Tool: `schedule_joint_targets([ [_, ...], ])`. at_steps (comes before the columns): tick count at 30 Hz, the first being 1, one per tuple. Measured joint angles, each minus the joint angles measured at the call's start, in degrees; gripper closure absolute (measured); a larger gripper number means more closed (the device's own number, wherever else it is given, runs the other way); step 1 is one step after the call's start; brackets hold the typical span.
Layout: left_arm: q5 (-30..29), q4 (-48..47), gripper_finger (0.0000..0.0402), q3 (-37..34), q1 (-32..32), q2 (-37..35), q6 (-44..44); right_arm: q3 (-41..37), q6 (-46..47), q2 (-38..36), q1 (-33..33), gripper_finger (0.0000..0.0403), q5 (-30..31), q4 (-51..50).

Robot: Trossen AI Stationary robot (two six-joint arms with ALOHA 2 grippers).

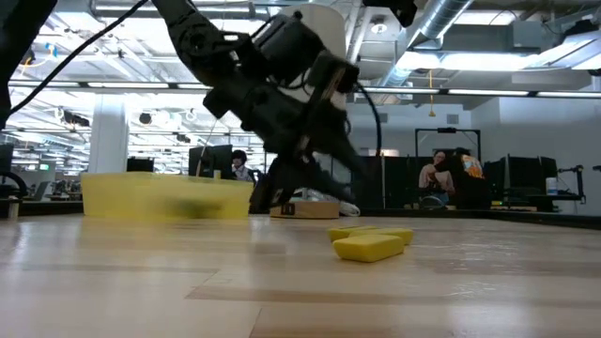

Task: Pick & Place School Supplies
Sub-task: Put the eraser into the bottom left black bin

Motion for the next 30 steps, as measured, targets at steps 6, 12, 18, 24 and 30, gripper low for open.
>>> schedule_joint_targets([
  [6, 2.1, -0.1, 0.0307, -0.8, -0.7, 0.2, -0.5, 0.0, 0.0, 0.0, 0.0, 0.0285, 0.0, 0.0],
  [12, 2.8, -0.2, 0.0308, -0.8, -2.1, 0.2, -1.2, 0.0, 0.0, 0.0, 0.0, 0.0285, 0.0, 0.0],
  [18, 2.8, 0.4, 0.0302, -0.8, -1.8, 0.6, -2.0, 0.0, 0.0, 0.0, 0.0, 0.0285, 0.0, 0.0],
  [24, 2.9, 1.5, 0.0305, -0.8, -2.1, 1.5, -2.8, 0.0, 0.5, 0.0, 0.0, 0.0285, 0.0, 0.1],
  [30, 2.9, 2.1, 0.0305, -0.8, -2.2, 1.5, -2.8, 0.0, 0.5, 0.0, 0.0, 0.0285, 0.0, 0.1],
])
